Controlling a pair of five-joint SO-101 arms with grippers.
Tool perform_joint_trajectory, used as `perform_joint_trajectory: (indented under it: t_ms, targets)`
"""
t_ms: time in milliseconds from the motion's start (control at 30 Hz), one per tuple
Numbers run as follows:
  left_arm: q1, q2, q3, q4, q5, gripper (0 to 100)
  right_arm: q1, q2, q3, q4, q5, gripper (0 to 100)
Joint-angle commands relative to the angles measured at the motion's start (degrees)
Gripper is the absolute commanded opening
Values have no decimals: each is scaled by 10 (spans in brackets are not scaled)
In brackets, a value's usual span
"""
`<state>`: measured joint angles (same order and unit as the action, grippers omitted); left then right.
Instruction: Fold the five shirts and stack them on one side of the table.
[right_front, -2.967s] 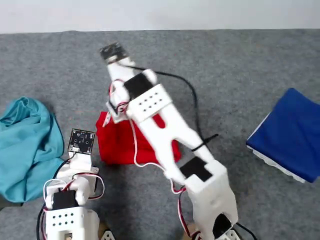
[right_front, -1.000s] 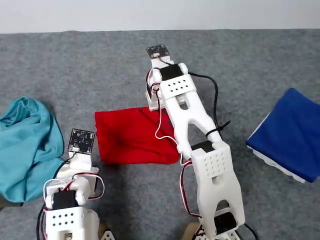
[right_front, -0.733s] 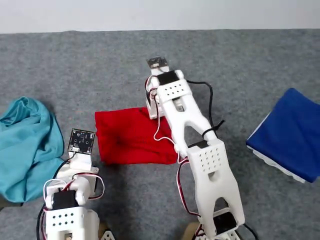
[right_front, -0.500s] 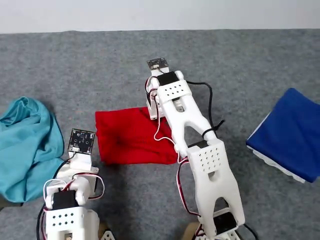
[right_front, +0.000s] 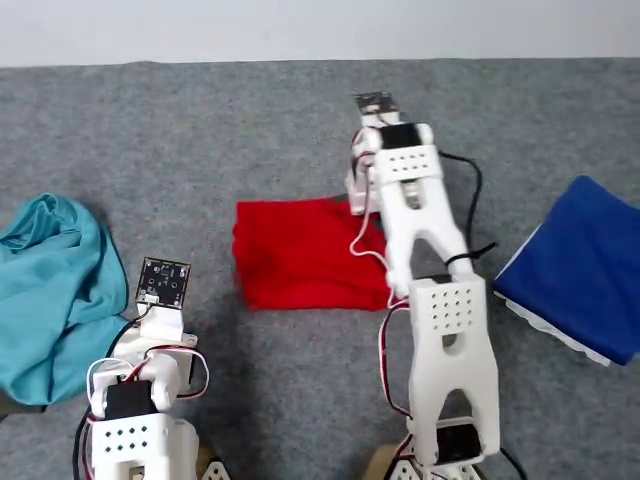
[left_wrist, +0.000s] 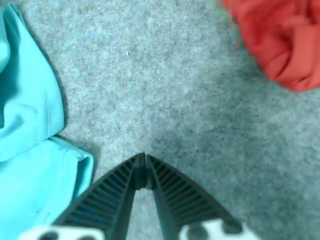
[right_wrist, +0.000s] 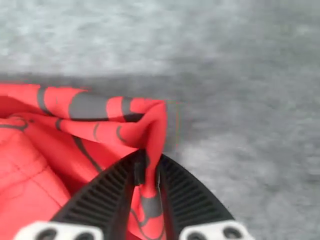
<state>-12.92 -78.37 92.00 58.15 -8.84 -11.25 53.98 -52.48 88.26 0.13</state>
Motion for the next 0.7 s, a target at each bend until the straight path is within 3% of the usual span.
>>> perform_joint_trajectory:
  t_ms: [0, 167, 333, 667]
  targets:
    - [4, -4, -2, -10, 4, 7, 21, -9, -29, 5, 20, 9]
    - [4, -4, -2, -10, 4, 7, 16, -15, -61, 62, 31, 33]
    - [4, -4, -2, -10, 4, 7, -12, -16, -142, 147, 23, 225]
    - [4, -4, -2, -10, 4, 7, -82, -31, -157, 147, 21, 226]
